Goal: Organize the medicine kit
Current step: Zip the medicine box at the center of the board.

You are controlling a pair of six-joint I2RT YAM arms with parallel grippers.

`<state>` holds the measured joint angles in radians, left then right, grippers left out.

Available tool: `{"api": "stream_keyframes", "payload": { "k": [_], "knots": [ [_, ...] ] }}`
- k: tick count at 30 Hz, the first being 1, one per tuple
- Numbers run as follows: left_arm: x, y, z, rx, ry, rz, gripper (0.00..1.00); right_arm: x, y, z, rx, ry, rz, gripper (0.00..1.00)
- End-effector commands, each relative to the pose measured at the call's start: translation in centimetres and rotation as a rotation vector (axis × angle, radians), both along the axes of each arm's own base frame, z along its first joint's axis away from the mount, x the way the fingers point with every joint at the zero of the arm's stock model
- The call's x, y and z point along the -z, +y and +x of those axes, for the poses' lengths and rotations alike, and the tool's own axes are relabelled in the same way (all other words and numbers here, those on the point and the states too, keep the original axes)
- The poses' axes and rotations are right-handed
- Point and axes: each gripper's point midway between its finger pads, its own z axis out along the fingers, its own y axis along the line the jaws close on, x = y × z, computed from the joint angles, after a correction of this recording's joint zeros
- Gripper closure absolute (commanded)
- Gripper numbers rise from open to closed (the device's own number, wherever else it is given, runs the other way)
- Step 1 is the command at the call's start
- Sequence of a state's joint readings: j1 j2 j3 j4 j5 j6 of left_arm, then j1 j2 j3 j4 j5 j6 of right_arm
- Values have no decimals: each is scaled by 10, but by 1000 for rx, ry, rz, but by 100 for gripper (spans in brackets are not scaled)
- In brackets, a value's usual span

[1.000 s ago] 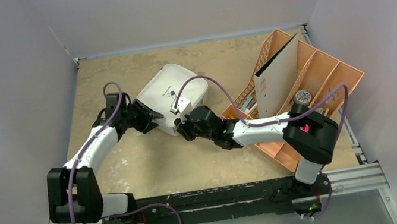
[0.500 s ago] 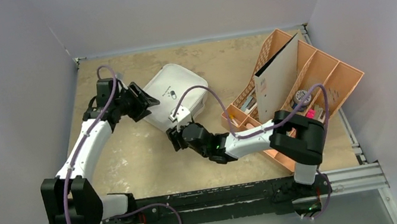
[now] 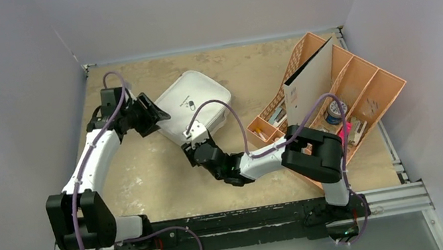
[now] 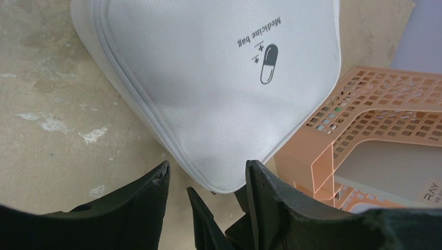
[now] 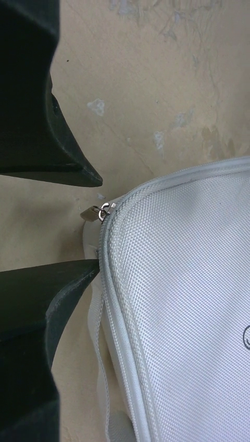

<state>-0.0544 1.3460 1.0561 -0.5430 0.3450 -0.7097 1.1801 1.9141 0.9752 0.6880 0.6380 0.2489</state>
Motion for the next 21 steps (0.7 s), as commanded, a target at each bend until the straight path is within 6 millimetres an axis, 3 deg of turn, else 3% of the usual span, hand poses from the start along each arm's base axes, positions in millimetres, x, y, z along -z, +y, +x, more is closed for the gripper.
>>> {"api": "stream_keyframes", "payload": {
  "k": [1, 5, 9, 10, 16, 21],
  "knots": [
    [8, -8, -6, 43, 0, -38, 47, -39, 20, 13, 18, -93, 102, 47],
    [20, -16, -13, 53, 24, -92, 47, -43, 19, 17, 31, -126, 101, 65],
    [33, -17, -17, 50, 43, -107, 47, -46, 21, 16, 6, -144, 111, 97],
    [34, -17, -17, 49, 44, -105, 47, -45, 22, 14, -7, -141, 113, 100],
    [39, -14, -14, 38, 44, -84, 46, -36, 26, 2, -84, -119, 121, 100],
    [56, -9, -8, 24, 73, -54, 46, -35, 27, 0, -109, -123, 106, 100]
  ]
}}
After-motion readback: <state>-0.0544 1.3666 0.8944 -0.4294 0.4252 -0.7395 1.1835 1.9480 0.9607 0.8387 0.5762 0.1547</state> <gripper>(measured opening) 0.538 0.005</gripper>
